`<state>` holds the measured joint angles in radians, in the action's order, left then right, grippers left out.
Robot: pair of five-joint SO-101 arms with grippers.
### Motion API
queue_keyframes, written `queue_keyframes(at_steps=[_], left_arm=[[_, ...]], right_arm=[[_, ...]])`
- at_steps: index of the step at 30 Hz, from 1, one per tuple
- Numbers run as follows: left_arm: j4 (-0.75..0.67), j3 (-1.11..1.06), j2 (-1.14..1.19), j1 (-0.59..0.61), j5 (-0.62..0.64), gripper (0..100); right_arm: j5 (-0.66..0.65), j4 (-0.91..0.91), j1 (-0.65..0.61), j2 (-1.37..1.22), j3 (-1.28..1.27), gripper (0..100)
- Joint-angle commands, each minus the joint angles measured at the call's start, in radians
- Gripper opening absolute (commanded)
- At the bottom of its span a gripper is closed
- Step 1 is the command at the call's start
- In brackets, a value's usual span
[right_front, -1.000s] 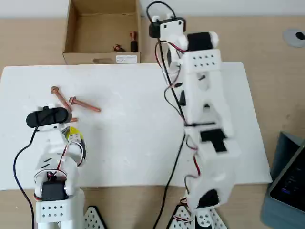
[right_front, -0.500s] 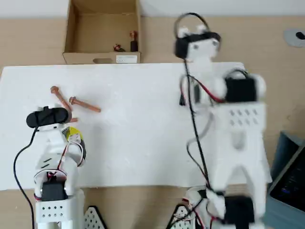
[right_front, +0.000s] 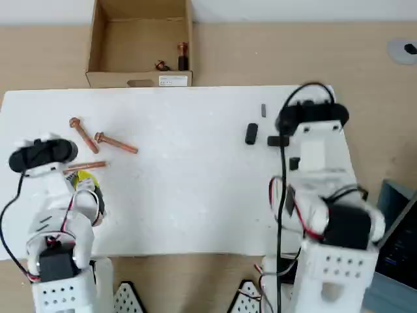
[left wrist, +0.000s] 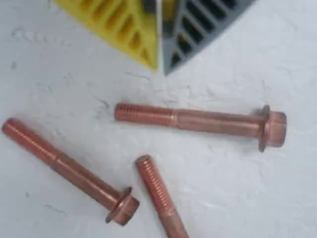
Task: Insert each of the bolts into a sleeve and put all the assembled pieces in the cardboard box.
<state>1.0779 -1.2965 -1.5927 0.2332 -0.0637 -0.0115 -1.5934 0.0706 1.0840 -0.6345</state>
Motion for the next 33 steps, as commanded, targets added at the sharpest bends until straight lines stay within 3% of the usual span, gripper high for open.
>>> queue_keyframes(at_steps=[1, 12, 19, 28, 33], left_arm=[[0.014, 0.19, 0.176, 0.009, 0.008, 1], [0.011, 0.598, 0.816, 0.011, 0.008, 1], [0.014, 0.87, 1.191, 0.011, 0.008, 1], [0.018, 1.129, 1.517, 0.051, 0.008, 1], [0.133, 1.27, 1.658, 0.055, 0.003, 1]], right_arm=[[0.009, 0.035, 0.013, 0.122, -0.077, 0.9], [0.009, 0.04, 0.14, 0.266, -0.116, 0.9], [0.009, 0.04, 0.159, 0.271, -0.116, 0.9], [0.115, 0.04, 0.157, 0.271, -0.117, 0.9], [0.124, 0.04, 0.157, 0.271, -0.117, 0.9]])
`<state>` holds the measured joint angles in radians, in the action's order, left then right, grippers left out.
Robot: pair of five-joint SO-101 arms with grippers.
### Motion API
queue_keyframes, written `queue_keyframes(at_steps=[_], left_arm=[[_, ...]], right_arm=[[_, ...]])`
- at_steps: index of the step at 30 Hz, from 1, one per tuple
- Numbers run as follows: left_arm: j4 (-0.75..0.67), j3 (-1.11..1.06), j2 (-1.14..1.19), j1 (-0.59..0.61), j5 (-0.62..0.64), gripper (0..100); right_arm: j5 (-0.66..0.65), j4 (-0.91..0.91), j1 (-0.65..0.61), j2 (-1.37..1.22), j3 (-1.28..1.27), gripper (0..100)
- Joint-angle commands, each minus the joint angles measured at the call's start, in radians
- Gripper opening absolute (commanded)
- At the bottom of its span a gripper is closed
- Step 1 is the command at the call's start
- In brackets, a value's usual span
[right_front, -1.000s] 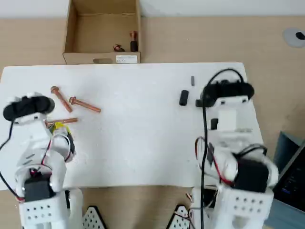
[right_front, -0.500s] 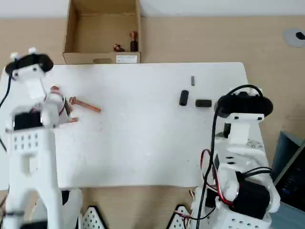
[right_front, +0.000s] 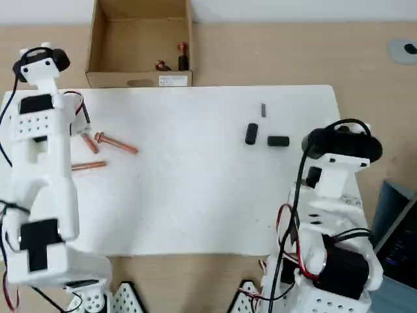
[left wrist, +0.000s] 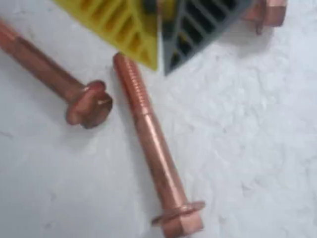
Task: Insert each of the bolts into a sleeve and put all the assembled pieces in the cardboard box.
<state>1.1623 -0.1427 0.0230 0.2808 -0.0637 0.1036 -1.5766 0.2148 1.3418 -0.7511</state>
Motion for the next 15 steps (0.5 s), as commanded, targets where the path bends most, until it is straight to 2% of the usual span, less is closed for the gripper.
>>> queue_keyframes(at_steps=[1, 5, 15], left_arm=[[0.068, 0.14, 0.076, 0.008, 0.003, 2], [0.124, 0.239, 0.199, 0.008, 0.006, 9], [0.138, 0.413, 0.367, 0.037, 0.006, 10]], right_arm=[[0.009, 0.023, 0.013, 0.013, -0.001, 0.9], [0.009, 0.023, 0.013, 0.013, -0.001, 0.9], [0.006, 0.023, 0.012, 0.013, -0.001, 0.9]])
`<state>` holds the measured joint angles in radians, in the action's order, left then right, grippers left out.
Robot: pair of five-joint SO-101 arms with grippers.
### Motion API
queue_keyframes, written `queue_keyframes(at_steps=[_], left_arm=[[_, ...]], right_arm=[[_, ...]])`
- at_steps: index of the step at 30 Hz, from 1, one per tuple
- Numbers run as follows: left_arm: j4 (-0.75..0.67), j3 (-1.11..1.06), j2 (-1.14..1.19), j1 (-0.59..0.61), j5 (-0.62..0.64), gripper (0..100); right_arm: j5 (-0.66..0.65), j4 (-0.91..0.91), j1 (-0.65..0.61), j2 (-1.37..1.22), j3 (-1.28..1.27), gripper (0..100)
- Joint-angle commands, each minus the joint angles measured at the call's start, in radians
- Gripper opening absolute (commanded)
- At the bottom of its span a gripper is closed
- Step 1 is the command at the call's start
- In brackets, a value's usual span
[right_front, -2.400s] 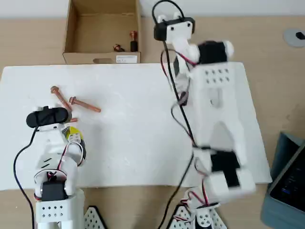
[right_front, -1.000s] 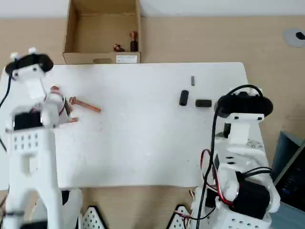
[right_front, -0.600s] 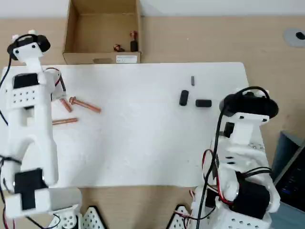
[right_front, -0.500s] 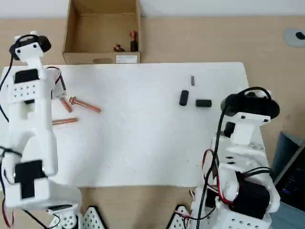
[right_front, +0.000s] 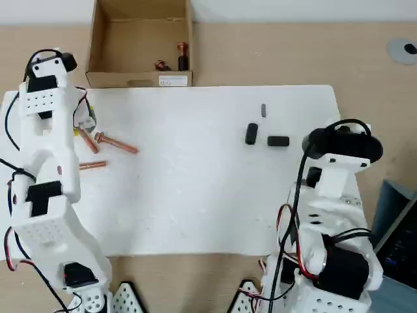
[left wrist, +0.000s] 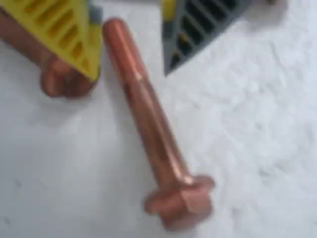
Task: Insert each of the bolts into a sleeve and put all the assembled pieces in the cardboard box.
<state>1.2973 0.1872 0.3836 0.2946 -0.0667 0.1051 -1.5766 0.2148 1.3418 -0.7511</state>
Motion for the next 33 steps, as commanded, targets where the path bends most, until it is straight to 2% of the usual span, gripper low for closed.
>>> queue_keyframes(at_steps=[1, 18, 26, 31, 33], left_arm=[[0.003, 0.097, 0.021, 0.031, 0.009, 10], [0.003, 0.282, 0.231, 0.046, 0.011, 10], [0.002, 0.305, 0.317, 0.051, 0.011, 10], [0.002, 0.305, 0.357, 0.049, 0.011, 0], [0.005, 0.305, 0.355, 0.046, 0.011, 1]], right_arm=[[0.005, 0.023, 0.012, 0.013, -0.001, 0.9], [0.005, 0.023, 0.008, 0.007, -0.001, 0.9], [0.005, 0.023, 0.008, 0.007, -0.001, 0.9], [0.005, 0.023, 0.008, 0.007, -0.001, 0.9], [0.005, 0.023, 0.008, 0.007, -0.001, 0.9]])
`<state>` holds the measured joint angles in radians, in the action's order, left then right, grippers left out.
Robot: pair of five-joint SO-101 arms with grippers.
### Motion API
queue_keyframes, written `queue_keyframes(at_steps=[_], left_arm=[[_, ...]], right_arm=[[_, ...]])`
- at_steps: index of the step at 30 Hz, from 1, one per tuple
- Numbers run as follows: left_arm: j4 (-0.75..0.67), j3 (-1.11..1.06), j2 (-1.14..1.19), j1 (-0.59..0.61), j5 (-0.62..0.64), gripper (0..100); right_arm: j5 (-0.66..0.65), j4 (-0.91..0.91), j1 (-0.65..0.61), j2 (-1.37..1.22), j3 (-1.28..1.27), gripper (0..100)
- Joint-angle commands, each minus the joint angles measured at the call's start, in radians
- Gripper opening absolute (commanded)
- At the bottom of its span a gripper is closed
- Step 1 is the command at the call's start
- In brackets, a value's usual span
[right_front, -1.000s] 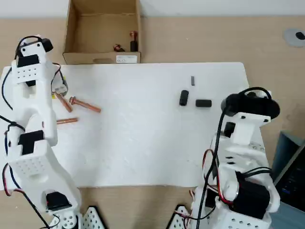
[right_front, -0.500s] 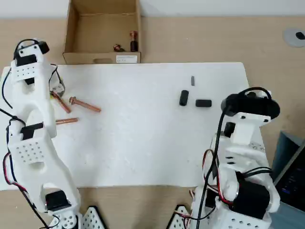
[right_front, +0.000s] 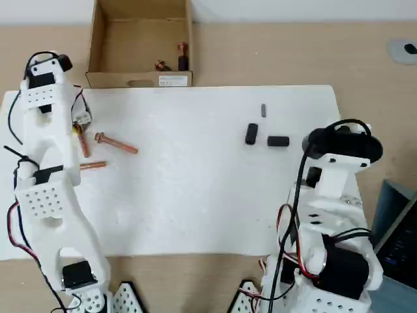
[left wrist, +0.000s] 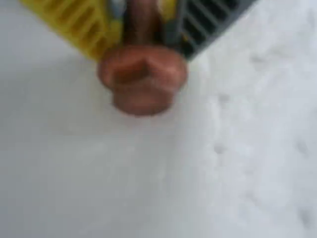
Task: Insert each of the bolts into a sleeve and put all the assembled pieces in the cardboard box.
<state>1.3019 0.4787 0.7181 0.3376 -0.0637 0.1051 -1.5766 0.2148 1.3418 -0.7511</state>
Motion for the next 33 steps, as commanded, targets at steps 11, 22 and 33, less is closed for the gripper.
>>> queue_keyframes(at_steps=[11, 22, 33], left_arm=[[0.201, 0.137, -0.044, -0.061, 0.117, 0], [0.448, 0.336, -0.272, -0.206, 0.209, 0], [0.448, -0.021, -0.727, -0.384, 0.242, 0]], right_arm=[[-0.002, 0.041, 0.007, 0.013, 0.004, 0.9], [-0.054, 0.115, 0.005, 0.005, 0.077, 0.9], [-0.092, 0.083, 0.007, 0.015, 0.074, 0.9]])
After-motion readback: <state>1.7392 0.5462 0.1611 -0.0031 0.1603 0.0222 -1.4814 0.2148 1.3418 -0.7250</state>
